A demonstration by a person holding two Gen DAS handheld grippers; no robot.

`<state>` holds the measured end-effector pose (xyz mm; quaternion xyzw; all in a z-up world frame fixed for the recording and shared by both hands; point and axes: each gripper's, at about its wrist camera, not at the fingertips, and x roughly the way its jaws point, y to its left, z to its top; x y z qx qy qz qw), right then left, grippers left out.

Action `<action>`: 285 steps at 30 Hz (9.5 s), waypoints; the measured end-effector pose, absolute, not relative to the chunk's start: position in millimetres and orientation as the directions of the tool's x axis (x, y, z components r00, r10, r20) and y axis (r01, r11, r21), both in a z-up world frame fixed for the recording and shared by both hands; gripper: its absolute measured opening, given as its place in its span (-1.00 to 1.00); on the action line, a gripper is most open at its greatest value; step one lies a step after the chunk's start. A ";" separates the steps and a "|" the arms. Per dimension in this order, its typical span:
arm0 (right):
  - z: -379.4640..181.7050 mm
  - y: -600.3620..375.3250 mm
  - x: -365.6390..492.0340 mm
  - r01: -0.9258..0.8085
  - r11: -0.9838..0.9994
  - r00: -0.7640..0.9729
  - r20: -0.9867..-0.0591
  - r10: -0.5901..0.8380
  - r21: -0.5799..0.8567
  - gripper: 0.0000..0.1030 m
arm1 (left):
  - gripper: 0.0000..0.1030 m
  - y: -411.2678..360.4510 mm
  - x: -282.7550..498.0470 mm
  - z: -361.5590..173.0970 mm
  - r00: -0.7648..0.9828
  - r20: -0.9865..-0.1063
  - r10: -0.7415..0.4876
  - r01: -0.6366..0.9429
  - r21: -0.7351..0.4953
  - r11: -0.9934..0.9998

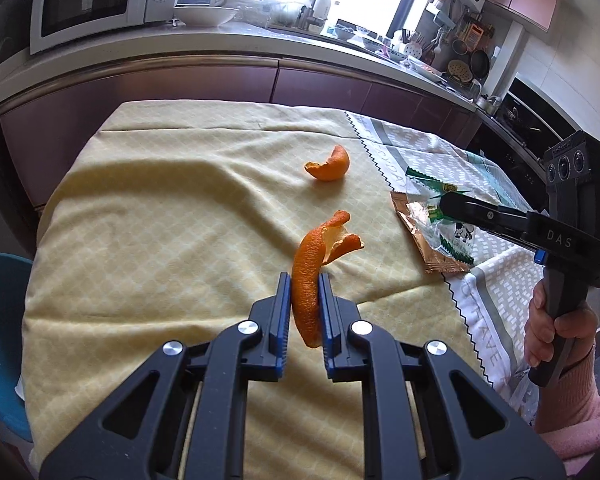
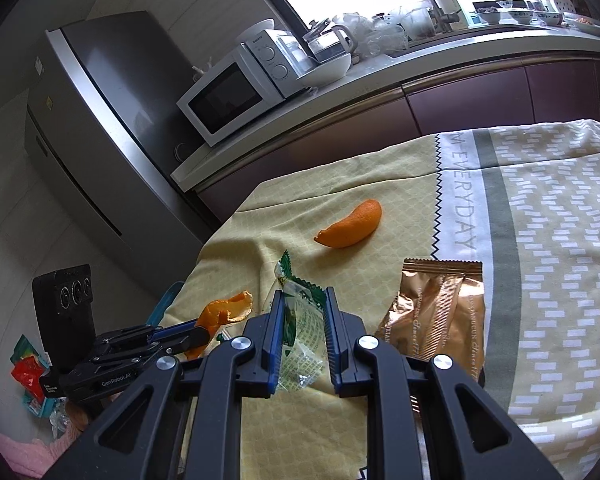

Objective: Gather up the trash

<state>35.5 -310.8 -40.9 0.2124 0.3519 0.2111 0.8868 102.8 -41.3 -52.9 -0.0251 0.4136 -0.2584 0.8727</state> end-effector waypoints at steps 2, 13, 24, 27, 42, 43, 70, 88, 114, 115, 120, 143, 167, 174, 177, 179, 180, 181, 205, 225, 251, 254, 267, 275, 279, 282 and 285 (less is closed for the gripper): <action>-39.1 -302.3 36.9 -0.242 0.816 0.656 -0.531 0.536 0.525 -0.66 | -0.73 -31.1 99.0 -49.5 0.538 -0.702 -0.467 0.418 -0.258 0.871; -32.5 -252.6 45.7 -0.336 0.785 0.597 -0.527 0.605 0.520 -0.66 | -0.73 30.3 79.9 -36.8 0.601 -0.681 -0.418 0.337 -0.258 0.905; -26.7 -193.6 55.1 -0.433 0.745 0.523 -0.532 0.666 0.507 -0.66 | -0.73 92.6 63.9 -31.6 0.660 -0.664 -0.350 0.223 -0.272 0.936; -24.9 -174.7 57.0 -0.463 0.731 0.498 -0.535 0.683 0.502 -0.66 | -0.73 111.1 59.2 -29.6 0.677 -0.660 -0.324 0.187 -0.272 0.944; -18.7 -94.0 69.4 -0.581 0.660 0.384 -0.554 0.738 0.476 -0.66 | -0.73 198.9 44.5 -27.5 0.736 -0.653 -0.179 -0.009 -0.273 0.962; -18.1 -88.9 70.2 -0.588 0.656 0.377 -0.557 0.740 0.474 -0.66 | -0.73 203.4 43.3 -28.6 0.736 -0.655 -0.170 -0.020 -0.272 0.962; -32.9 12.7 94.9 -0.645 0.613 0.260 -0.624 0.737 0.456 -0.63 | -0.73 260.8 64.9 -70.4 0.689 -0.720 -0.084 -0.181 -0.282 0.942; -62.4 63.2 114.4 -0.623 0.662 0.233 -0.709 0.666 0.417 -0.60 | -0.72 280.2 95.6 -102.3 0.642 -0.765 -0.053 -0.240 -0.266 0.934; -69.3 64.8 130.0 -0.569 0.688 0.239 -0.710 0.662 0.450 -0.28 | -0.48 277.3 111.1 -112.0 0.641 -0.765 -0.065 -0.236 -0.277 0.931; -68.4 62.9 129.7 -0.571 0.685 0.238 -0.707 0.666 0.453 -0.28 | -0.46 276.6 109.5 -110.0 0.645 -0.762 -0.065 -0.234 -0.277 0.932; -61.9 47.7 125.8 -0.578 0.671 0.240 -0.689 0.684 0.464 -0.28 | -0.41 267.6 104.3 -99.9 0.666 -0.742 -0.076 -0.208 -0.282 0.937; -21.4 -174.3 80.9 -0.397 0.809 0.541 -0.602 0.588 0.434 -0.24 | -0.24 94.3 114.6 -44.4 0.679 -0.647 -0.346 0.232 -0.258 0.938; -77.1 -368.9 30.1 0.071 0.900 0.687 -0.675 0.268 0.429 0.12 | 0.02 -122.4 210.7 -55.9 0.518 -0.733 -0.442 0.466 -0.192 0.864; -82.0 -367.5 30.2 0.045 0.900 0.671 -0.680 0.294 0.433 0.14 | 0.03 -147.3 230.0 -64.1 0.476 -0.762 -0.438 0.477 -0.195 0.857; -81.1 -363.7 32.3 0.032 0.903 0.668 -0.681 0.299 0.427 0.23 | 0.03 -158.4 234.2 -67.8 0.459 -0.775 -0.434 0.490 -0.187 0.852; -80.2 -360.6 33.7 0.023 0.908 0.666 -0.684 0.299 0.419 0.26 | 0.01 -164.6 237.4 -71.3 0.446 -0.783 -0.434 0.497 -0.187 0.847; -80.4 -358.9 33.9 0.017 0.910 0.664 -0.685 0.300 0.415 0.28 | -0.03 -168.2 239.3 -73.7 0.440 -0.787 -0.432 0.498 -0.186 0.847; -79.9 -356.7 34.7 0.010 0.913 0.663 -0.687 0.299 0.408 0.31 | -0.06 -169.7 241.0 -76.4 0.431 -0.794 -0.428 0.498 -0.187 0.847; -81.5 -337.1 40.2 -0.020 0.953 0.630 -0.737 0.246 0.302 -0.95 | -0.66 -135.2 188.3 -60.2 0.520 -0.742 -0.423 0.488 -0.149 0.860; -70.8 -322.2 30.8 -0.161 0.789 0.598 -0.577 0.556 0.593 -0.63 | -0.66 -120.7 112.4 -75.5 0.474 -0.755 -0.454 0.566 -0.134 0.814; -62.4 -308.2 24.1 -0.188 0.800 0.614 -0.567 0.548 0.570 -0.97 | -0.66 -96.6 102.7 -70.9 0.508 -0.745 -0.433 0.528 -0.128 0.839; -56.5 -306.6 22.9 -0.202 0.798 0.623 -0.554 0.552 0.568 -0.97 | -0.67 -89.0 97.8 -64.9 0.531 -0.736 -0.419 0.517 -0.110 0.849; -57.5 -286.0 30.0 -0.224 0.783 0.580 -0.566 0.586 0.581 -0.86 | -0.67 -48.9 84.2 -53.9 0.565 -0.716 -0.410 0.469 -0.131 0.874; -63.3 -265.7 28.9 -0.254 0.779 0.536 -0.587 0.607 0.573 -0.79 | -0.67 -40.8 79.4 -61.7 0.555 -0.721 -0.414 0.464 -0.145 0.874; -56.9 -259.4 24.6 -0.287 0.774 0.546 -0.568 0.616 0.564 -0.99 | -0.67 -33.5 76.9 -58.8 0.569 -0.714 -0.409 0.451 -0.144 0.881; -49.5 -258.6 22.5 -0.304 0.766 0.556 -0.548 0.625 0.566 -0.99 | -0.66 -25.6 75.0 -53.5 0.586 -0.704 -0.402 0.439 -0.141 0.887; -41.2 -258.1 21.2 -0.320 0.761 0.568 -0.528 0.631 0.565 -0.99 | -0.67 -17.4 72.0 -48.7 0.603 -0.695 -0.392 0.428 -0.133 0.894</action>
